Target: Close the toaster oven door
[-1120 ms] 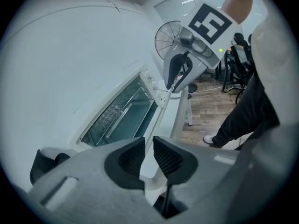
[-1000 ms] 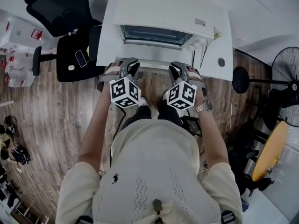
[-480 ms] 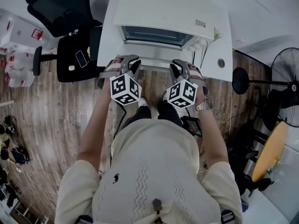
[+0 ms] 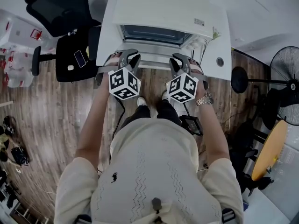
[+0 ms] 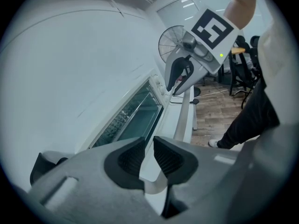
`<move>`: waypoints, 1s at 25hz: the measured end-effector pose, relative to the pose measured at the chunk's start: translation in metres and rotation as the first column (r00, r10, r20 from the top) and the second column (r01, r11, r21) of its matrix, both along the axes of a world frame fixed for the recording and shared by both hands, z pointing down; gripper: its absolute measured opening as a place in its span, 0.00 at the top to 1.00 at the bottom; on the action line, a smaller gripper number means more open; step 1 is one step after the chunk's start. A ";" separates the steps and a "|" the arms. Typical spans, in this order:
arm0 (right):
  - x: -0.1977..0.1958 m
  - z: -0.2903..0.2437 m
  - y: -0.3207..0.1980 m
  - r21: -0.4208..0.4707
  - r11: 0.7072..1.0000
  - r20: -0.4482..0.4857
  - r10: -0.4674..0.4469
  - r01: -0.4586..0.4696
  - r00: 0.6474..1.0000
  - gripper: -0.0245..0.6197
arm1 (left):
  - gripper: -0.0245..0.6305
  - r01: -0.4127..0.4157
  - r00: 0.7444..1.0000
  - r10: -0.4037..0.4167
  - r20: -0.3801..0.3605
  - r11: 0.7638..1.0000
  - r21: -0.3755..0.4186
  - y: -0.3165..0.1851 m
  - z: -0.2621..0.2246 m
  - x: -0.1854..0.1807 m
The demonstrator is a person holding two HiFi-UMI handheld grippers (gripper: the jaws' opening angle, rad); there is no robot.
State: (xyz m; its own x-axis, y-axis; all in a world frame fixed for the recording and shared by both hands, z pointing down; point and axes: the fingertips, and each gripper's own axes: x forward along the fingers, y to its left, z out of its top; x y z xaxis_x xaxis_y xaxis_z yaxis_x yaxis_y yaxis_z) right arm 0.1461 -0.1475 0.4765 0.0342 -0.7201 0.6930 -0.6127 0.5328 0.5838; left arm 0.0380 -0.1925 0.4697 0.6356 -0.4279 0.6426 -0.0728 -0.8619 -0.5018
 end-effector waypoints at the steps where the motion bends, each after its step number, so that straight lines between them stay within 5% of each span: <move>1: 0.001 -0.002 -0.002 0.000 1.000 0.002 0.000 0.000 1.000 0.84 | 0.86 0.001 1.000 -0.001 -0.001 1.000 0.004 -0.002 -0.001 0.001; 25: 0.013 -0.017 -0.027 0.007 1.000 0.029 0.004 -0.004 1.000 0.83 | 0.86 0.015 0.998 -0.015 -0.054 1.000 0.009 -0.028 -0.017 0.013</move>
State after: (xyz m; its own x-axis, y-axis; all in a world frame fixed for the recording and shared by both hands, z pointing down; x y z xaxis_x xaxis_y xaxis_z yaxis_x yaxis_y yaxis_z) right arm 0.1587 -0.1749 0.4594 0.0173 -0.7248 0.6887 -0.6316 0.5261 0.5695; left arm 0.0510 -0.2204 0.4524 0.6628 -0.4434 0.6034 -0.1130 -0.8558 -0.5048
